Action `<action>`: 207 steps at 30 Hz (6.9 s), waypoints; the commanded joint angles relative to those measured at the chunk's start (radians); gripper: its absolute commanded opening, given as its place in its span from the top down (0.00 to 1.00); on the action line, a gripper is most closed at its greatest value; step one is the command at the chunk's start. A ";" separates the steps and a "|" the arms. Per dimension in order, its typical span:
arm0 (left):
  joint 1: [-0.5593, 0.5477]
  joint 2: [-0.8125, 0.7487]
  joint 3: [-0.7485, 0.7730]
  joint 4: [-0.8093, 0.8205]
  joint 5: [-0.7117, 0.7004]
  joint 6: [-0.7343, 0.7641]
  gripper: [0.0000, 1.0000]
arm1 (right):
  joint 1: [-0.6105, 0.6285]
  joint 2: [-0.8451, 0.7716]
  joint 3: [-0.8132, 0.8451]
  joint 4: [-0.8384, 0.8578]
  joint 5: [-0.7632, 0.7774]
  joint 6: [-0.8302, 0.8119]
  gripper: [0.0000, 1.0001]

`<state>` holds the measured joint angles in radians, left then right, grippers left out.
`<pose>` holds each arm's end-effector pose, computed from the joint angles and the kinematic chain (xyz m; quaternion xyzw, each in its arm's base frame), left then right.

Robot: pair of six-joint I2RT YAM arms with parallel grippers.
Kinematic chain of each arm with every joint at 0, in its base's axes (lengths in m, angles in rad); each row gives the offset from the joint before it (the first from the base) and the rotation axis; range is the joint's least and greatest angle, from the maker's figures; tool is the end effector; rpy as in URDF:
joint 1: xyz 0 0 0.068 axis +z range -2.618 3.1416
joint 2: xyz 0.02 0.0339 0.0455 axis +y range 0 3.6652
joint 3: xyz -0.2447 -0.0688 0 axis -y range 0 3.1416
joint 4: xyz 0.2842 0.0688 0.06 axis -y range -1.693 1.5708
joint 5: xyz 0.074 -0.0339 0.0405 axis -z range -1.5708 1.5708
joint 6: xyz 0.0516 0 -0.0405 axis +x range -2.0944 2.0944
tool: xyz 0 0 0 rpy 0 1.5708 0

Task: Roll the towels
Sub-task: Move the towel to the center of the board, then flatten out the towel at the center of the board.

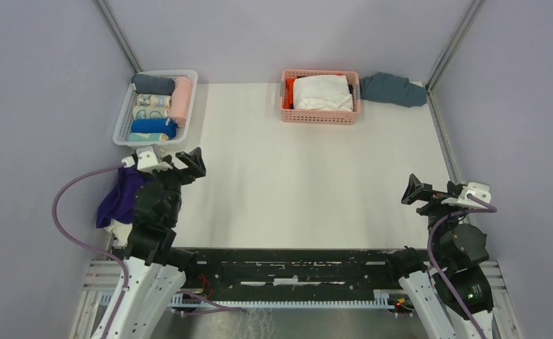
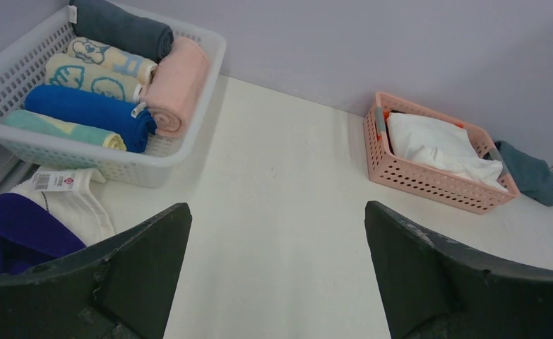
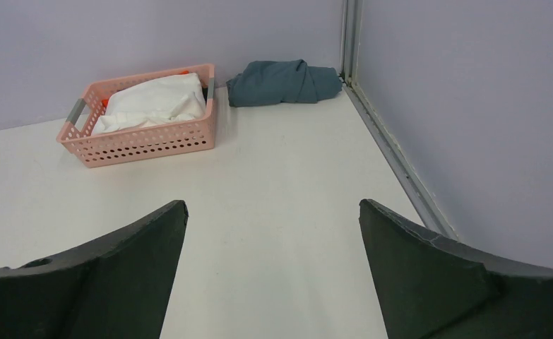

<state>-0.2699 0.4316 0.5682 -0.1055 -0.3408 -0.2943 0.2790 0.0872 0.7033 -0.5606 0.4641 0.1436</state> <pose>0.1913 -0.0350 0.3178 -0.1301 0.6844 -0.0836 0.7125 0.0962 0.0035 0.3547 0.1214 0.6786 -0.0062 0.7244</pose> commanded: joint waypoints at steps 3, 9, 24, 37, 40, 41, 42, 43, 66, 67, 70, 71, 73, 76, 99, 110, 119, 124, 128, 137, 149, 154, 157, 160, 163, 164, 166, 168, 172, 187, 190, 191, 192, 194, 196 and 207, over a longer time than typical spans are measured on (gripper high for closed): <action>-0.004 -0.006 0.051 0.004 -0.034 -0.028 0.01 | -0.005 0.000 0.014 0.029 -0.003 -0.006 0.00; -0.002 -0.001 0.047 -0.005 -0.075 -0.030 0.01 | -0.005 0.004 0.013 0.028 -0.017 0.001 0.00; -0.002 0.303 0.189 -0.179 -0.186 -0.114 0.01 | -0.004 0.008 0.015 0.022 -0.071 0.014 0.00; 0.256 0.711 0.328 -0.442 -0.264 -0.246 0.02 | 0.015 -0.028 0.002 0.031 -0.113 0.027 0.00; 0.344 0.738 0.322 -0.437 -0.277 -0.249 0.02 | 0.035 -0.031 0.002 0.030 -0.111 0.029 0.00; 0.369 0.744 0.320 -0.429 -0.274 -0.249 0.03 | 0.043 -0.030 0.001 0.029 -0.111 0.028 0.00; 0.401 0.753 0.320 -0.426 -0.260 -0.247 0.03 | 0.049 -0.030 0.001 0.030 -0.111 0.028 0.00; 0.429 0.765 0.323 -0.423 -0.251 -0.249 0.04 | 0.056 -0.029 0.001 0.029 -0.111 0.029 0.00; 0.607 1.145 0.424 -0.380 -0.221 -0.266 0.45 | 0.122 -0.037 -0.005 0.027 -0.099 0.020 0.00; 0.607 1.124 0.421 -0.382 -0.227 -0.264 0.64 | 0.123 -0.037 -0.005 0.027 -0.098 0.019 0.00; 0.605 1.053 0.417 -0.393 -0.230 -0.261 0.90 | 0.124 -0.038 -0.007 0.027 -0.097 0.019 0.00; 0.605 1.019 0.420 -0.402 -0.230 -0.256 0.92 | 0.123 -0.037 -0.006 0.027 -0.096 0.019 0.00; 0.600 0.961 0.430 -0.413 -0.230 -0.248 0.97 | 0.124 -0.034 -0.006 0.026 -0.094 0.018 0.00; 0.581 0.879 0.463 -0.433 -0.224 -0.223 0.97 | 0.124 -0.029 -0.007 0.028 -0.097 0.017 0.00; -0.410 1.057 1.138 -0.631 -0.022 -0.156 0.97 | 0.124 0.036 0.012 0.020 -0.115 0.005 0.00; -0.567 1.141 0.927 -0.429 -0.070 -0.035 0.69 | 0.124 0.246 0.135 -0.057 -0.190 0.063 0.00; -0.568 1.021 0.660 -0.343 -0.051 -0.072 0.38 | 0.124 0.479 0.155 -0.035 -0.272 0.185 0.00; -0.569 0.985 0.552 -0.335 0.039 -0.131 0.38 | 0.124 0.557 0.115 0.049 -0.319 0.188 0.00; -0.582 0.949 0.433 -0.324 0.075 -0.176 0.41 | 0.123 0.621 0.112 0.073 -0.340 0.192 0.00; -0.723 0.930 0.315 -0.347 0.027 -0.285 0.46 | 0.123 0.721 0.053 0.157 -0.427 0.245 0.00; -0.926 1.167 0.424 -0.499 -0.194 -0.208 0.52 | 0.123 0.793 0.040 0.167 -0.445 0.282 0.00; -0.935 1.223 0.456 -0.510 -0.196 -0.154 0.53 | 0.123 0.787 0.037 0.148 -0.442 0.274 0.00; -0.937 1.235 0.463 -0.510 -0.200 -0.128 0.53 | 0.124 0.779 0.032 0.143 -0.434 0.269 0.00; -0.940 1.250 0.474 -0.511 -0.201 -0.098 0.53 | 0.123 0.776 0.032 0.141 -0.430 0.263 0.00; -0.945 1.276 0.488 -0.513 -0.197 -0.056 0.54 | 0.124 0.782 0.036 0.138 -0.430 0.259 0.00; -0.948 1.286 0.493 -0.517 -0.196 -0.045 0.54 | 0.125 0.783 0.037 0.136 -0.430 0.258 0.00; -0.952 1.303 0.504 -0.528 -0.196 -0.025 0.54 | 0.124 0.785 0.039 0.136 -0.429 0.257 0.00; -0.953 1.317 0.511 -0.540 -0.204 -0.010 0.54 | 0.124 0.787 0.040 0.136 -0.428 0.256 0.00; -0.953 1.342 0.523 -0.563 -0.222 0.015 0.54 | 0.124 0.785 0.044 0.135 -0.423 0.252 0.00; -0.954 1.391 0.546 -0.568 -0.227 0.078 0.57 | 0.123 0.776 0.045 0.125 -0.401 0.242 0.00; -0.954 1.398 0.544 -0.561 -0.227 0.085 0.58 | 0.124 0.775 0.044 0.125 -0.396 0.240 0.00; -0.954 1.398 0.545 -0.559 -0.228 0.086 0.59 | 0.124 0.776 0.044 0.125 -0.394 0.240 0.00; -0.954 1.396 0.548 -0.559 -0.230 0.086 0.60 | 0.124 0.776 0.044 0.124 -0.393 0.239 0.00; -0.954 1.381 0.551 -0.561 -0.230 0.089 0.63 | 0.124 0.779 0.045 0.128 -0.388 0.236 0.00; -0.953 1.346 0.552 -0.565 -0.268 0.094 0.67 | 0.124 0.785 0.048 0.133 -0.381 0.233 0.00; -0.876 1.064 0.570 -0.596 -0.294 0.150 0.97 | 0.123 0.915 0.120 0.169 -0.369 0.216 0.00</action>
<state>-1.1770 1.6028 1.0996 -0.7090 -0.6037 -0.2058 0.3992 0.9688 0.7517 -0.4416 0.0795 0.3775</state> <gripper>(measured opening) 0.041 0.999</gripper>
